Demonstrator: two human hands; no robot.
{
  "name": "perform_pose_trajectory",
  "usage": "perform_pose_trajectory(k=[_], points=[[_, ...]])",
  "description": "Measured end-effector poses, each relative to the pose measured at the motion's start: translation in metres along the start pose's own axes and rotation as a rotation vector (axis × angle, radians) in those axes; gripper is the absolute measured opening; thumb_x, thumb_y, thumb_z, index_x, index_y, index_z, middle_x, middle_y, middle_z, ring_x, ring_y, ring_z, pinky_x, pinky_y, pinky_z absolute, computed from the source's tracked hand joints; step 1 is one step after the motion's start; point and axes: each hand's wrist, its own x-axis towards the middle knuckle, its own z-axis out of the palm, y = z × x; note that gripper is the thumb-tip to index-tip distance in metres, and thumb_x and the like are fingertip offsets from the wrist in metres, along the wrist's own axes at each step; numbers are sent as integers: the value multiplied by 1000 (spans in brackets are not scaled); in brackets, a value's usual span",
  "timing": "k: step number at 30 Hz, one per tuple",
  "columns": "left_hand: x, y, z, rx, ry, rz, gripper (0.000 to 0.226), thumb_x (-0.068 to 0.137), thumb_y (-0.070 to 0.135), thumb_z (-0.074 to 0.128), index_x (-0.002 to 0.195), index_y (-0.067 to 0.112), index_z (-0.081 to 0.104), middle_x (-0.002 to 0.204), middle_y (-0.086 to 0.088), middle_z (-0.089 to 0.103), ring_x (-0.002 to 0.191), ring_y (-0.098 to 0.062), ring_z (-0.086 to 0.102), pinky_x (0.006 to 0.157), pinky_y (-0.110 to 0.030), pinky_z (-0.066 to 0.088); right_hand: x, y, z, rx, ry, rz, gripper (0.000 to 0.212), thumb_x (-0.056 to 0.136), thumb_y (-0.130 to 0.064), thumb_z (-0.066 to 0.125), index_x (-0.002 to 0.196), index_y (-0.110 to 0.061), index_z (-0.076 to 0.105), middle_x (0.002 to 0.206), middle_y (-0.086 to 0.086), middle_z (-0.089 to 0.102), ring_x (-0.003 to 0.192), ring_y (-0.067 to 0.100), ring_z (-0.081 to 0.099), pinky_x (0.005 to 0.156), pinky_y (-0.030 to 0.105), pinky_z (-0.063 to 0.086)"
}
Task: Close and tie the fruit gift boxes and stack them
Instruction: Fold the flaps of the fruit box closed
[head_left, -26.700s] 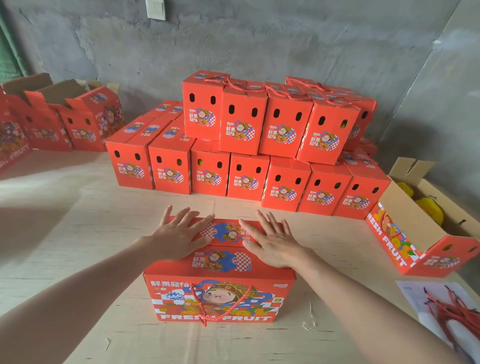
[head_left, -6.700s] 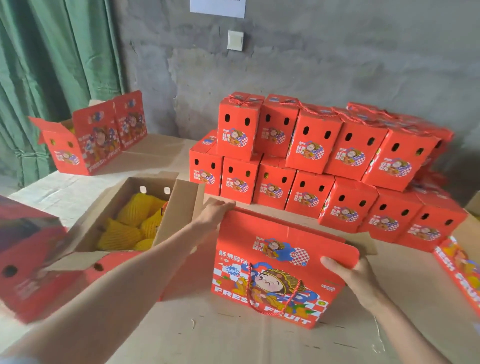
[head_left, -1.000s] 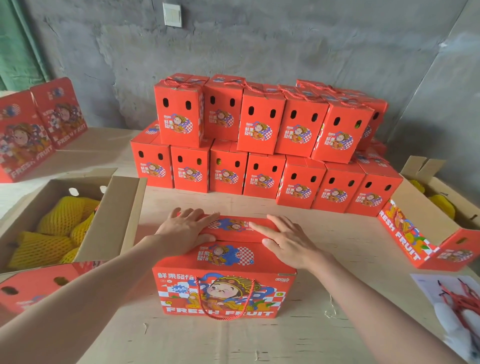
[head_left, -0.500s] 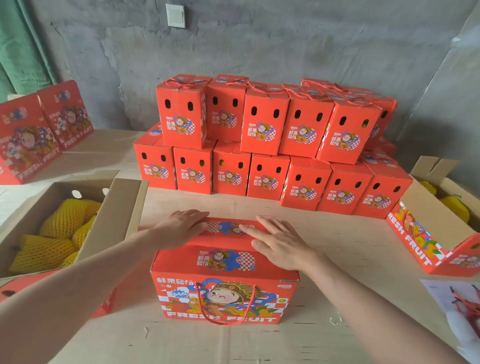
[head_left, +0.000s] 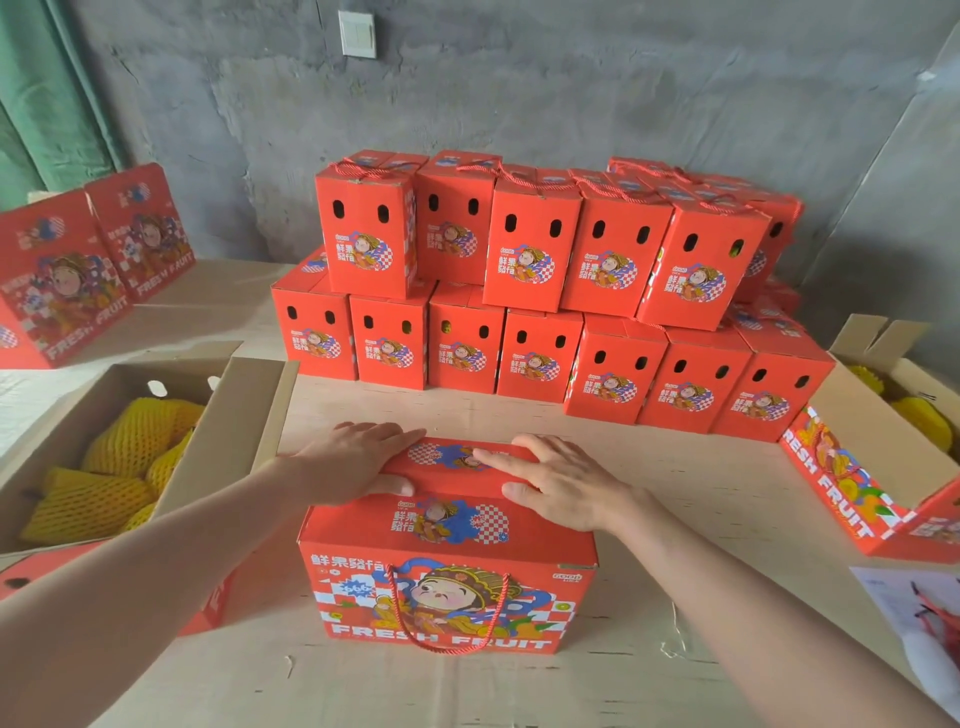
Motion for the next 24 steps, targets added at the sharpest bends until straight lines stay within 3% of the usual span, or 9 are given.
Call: perform_pose_trajectory(k=[2, 6, 10, 16, 20, 24], points=[[0, 0, 1, 33, 15, 18, 103, 62, 83, -7, 151, 33, 1, 149, 5, 32, 130, -18, 40, 108, -32, 30, 0, 0, -1, -22, 2, -18, 47, 101, -49, 22, 131, -67, -10, 152, 4, 21, 138, 26, 21, 113, 44, 17], [-2, 1, 4, 13, 51, 25, 113, 54, 86, -27, 151, 33, -2, 147, 5, 32, 126, -18, 39, 108, -33, 29, 0, 2, 1, -79, 19, -51, 49, 102, -48, 22, 133, -65, -11, 151, 7, 22, 135, 27, 23, 111, 45, 19], [-4, 2, 7, -60, 49, 3, 107, 56, 88, -22, 150, 38, -6, 142, 4, 31, 127, -18, 34, 109, -36, 23, 2, 4, 3, -93, 14, -62, 48, 101, -49, 21, 134, -65, -10, 150, 6, 19, 135, 26, 20, 112, 48, 17], [-5, 5, 11, -87, 34, -31, 106, 54, 84, -30, 148, 42, -6, 140, 5, 28, 132, -17, 25, 112, -37, 13, 2, 7, 12, -74, -7, -87, 43, 100, -53, 12, 128, -71, -16, 157, 3, 1, 143, 24, 2, 115, 46, 1], [-3, 9, 14, -35, 36, -64, 90, 65, 73, -30, 147, 40, -14, 148, 5, 20, 140, -16, 15, 117, -46, 1, 4, 9, 17, -58, -34, -75, 43, 100, -54, 11, 130, -70, -15, 155, -5, -29, 142, 19, -28, 114, 47, -18], [-2, 12, 14, -9, -34, -80, 71, 69, 67, -21, 134, 40, -34, 159, 6, -4, 146, -18, -11, 114, -54, -13, 7, 8, 17, -48, -53, -61, 41, 98, -57, 11, 130, -71, -12, 156, -6, -27, 144, 21, -24, 114, 47, -19]])
